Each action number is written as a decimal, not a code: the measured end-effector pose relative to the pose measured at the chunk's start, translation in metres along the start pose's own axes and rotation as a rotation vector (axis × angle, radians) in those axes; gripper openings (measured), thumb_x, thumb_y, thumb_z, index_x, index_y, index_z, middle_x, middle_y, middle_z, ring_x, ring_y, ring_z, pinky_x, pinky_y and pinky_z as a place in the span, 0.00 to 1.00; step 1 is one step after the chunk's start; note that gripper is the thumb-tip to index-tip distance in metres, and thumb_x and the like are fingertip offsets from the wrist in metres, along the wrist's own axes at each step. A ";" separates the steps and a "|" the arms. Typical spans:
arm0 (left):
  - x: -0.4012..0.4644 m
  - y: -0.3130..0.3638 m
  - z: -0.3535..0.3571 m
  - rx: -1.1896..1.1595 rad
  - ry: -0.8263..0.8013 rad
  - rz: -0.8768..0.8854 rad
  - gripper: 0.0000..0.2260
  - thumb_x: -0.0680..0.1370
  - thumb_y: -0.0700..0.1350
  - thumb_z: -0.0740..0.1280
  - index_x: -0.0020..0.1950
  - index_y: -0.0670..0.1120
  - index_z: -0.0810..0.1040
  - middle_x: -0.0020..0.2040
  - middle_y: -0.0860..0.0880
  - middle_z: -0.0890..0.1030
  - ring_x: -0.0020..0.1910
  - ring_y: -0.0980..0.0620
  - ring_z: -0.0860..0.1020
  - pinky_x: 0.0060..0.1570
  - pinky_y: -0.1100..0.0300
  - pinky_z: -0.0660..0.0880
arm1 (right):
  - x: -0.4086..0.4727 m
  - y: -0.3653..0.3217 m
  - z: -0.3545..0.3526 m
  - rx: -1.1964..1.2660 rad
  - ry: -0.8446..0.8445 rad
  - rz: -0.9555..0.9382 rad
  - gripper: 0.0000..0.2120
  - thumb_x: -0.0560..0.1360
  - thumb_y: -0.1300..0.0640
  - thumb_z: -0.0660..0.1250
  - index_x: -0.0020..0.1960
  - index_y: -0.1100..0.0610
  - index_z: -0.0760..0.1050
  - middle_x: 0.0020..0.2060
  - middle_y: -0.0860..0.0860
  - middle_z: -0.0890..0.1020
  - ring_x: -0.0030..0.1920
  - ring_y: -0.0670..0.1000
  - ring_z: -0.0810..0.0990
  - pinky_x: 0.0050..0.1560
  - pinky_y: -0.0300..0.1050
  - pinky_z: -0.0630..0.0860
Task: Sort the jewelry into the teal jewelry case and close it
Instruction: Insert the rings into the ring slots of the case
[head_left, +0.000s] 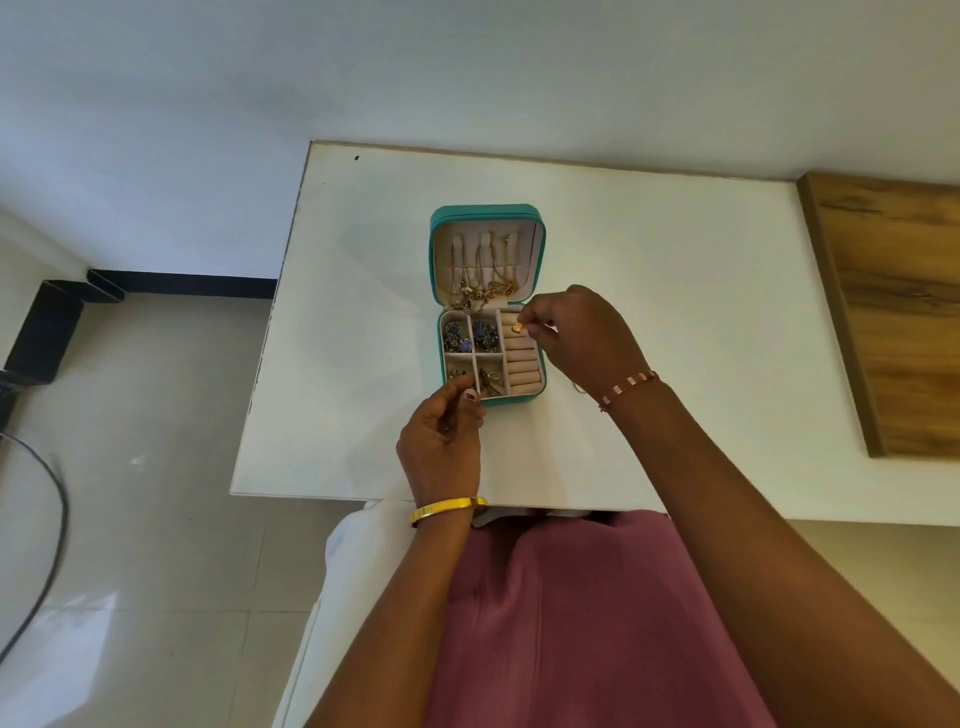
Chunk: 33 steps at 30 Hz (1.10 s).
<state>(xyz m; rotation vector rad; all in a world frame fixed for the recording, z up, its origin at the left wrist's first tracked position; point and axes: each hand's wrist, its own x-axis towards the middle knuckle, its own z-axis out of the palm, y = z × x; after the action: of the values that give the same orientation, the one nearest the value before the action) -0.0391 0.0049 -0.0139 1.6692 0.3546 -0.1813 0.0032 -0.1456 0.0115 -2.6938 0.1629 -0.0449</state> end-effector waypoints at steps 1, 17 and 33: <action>0.000 0.000 0.000 -0.005 -0.001 -0.001 0.08 0.75 0.39 0.66 0.53 0.44 0.79 0.45 0.45 0.81 0.41 0.47 0.80 0.51 0.50 0.78 | 0.000 -0.001 0.001 -0.053 -0.005 -0.036 0.10 0.77 0.58 0.62 0.54 0.60 0.79 0.48 0.59 0.82 0.51 0.57 0.76 0.48 0.44 0.68; 0.001 -0.003 0.000 0.010 -0.003 0.004 0.09 0.74 0.38 0.66 0.51 0.49 0.79 0.48 0.41 0.82 0.46 0.43 0.81 0.52 0.46 0.78 | -0.004 -0.003 0.019 -0.416 0.085 -0.167 0.09 0.56 0.62 0.80 0.33 0.58 0.82 0.31 0.54 0.78 0.35 0.56 0.78 0.35 0.45 0.74; -0.010 -0.007 0.007 0.148 -0.131 0.139 0.08 0.74 0.39 0.66 0.50 0.48 0.80 0.45 0.42 0.83 0.42 0.47 0.81 0.48 0.56 0.79 | -0.079 0.016 0.021 0.370 0.506 0.436 0.07 0.73 0.67 0.66 0.48 0.61 0.80 0.43 0.57 0.80 0.40 0.51 0.77 0.41 0.25 0.69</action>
<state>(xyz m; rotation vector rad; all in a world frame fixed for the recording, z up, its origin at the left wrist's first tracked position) -0.0502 -0.0022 -0.0185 1.8103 0.1277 -0.2159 -0.0761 -0.1411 -0.0145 -2.1766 0.8033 -0.5633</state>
